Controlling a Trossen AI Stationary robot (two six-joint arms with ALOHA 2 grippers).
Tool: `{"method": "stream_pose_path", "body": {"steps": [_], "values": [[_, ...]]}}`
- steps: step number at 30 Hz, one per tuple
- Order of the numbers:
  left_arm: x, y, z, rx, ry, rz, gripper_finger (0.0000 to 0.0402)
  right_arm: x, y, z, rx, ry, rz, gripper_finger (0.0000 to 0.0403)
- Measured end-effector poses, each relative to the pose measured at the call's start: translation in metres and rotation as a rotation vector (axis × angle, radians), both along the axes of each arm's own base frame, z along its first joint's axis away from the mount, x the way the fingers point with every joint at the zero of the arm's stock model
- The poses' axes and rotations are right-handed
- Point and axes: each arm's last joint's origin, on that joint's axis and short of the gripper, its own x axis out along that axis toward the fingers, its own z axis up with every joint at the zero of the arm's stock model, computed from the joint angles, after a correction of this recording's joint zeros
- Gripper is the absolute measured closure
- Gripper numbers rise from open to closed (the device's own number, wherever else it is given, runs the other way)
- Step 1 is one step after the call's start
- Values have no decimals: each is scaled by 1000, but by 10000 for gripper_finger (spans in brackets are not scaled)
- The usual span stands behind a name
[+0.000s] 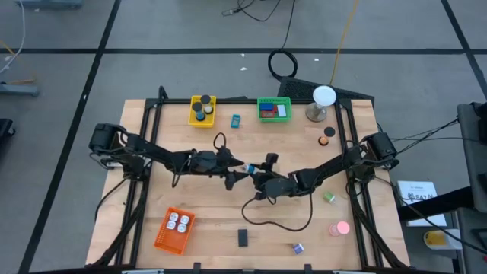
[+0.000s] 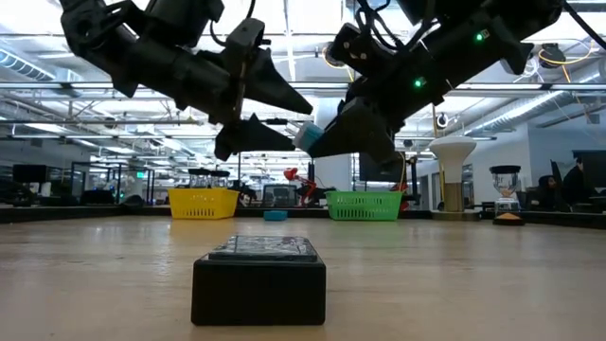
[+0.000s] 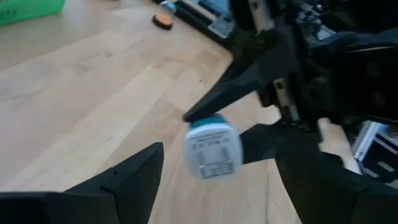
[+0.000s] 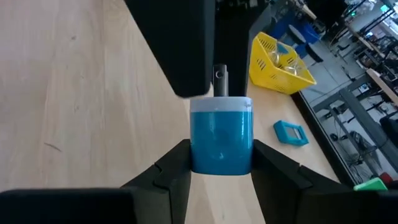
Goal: Pick & Place Office items
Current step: Put the blue charger adapter into the orange bin
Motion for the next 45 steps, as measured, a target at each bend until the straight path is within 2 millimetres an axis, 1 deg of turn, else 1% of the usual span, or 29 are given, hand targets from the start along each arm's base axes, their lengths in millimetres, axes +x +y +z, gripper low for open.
{"method": "stream_pose_path", "body": {"steps": [6, 12, 15, 24, 27, 31, 36, 39, 42, 45], "values": [[0, 2, -1, -20, 14, 14, 117, 3, 1, 5, -24, -41, 21, 268], [1, 2, 2, -49, -26, -4, 145, 5, 1, 8, -52, -53, 40, 268], [1, 4, 2, -54, -22, -6, 169, 5, 2, 9, -57, -54, 45, 268], [1, 4, 3, -32, -31, -44, 260, 6, 2, 11, -84, -62, 55, 266], [1, 6, 4, -19, -32, -58, 265, 6, 2, 11, -66, -76, 42, 254], [-4, 11, 11, 14, -13, -81, 265, 6, 2, 13, -13, -119, 20, 220], [-21, 13, 26, 88, 78, -100, 265, 3, 8, 11, -35, -104, -12, 181], [-41, 9, 37, 134, 174, -162, 264, 0, 14, 10, -55, -87, 0, 175], [-65, -1, 45, 140, 284, -266, 263, -2, 20, 8, -46, -75, 11, 191], [-88, -14, 48, 145, 405, -335, 262, -4, 23, 7, -31, -69, 12, 223]]}}
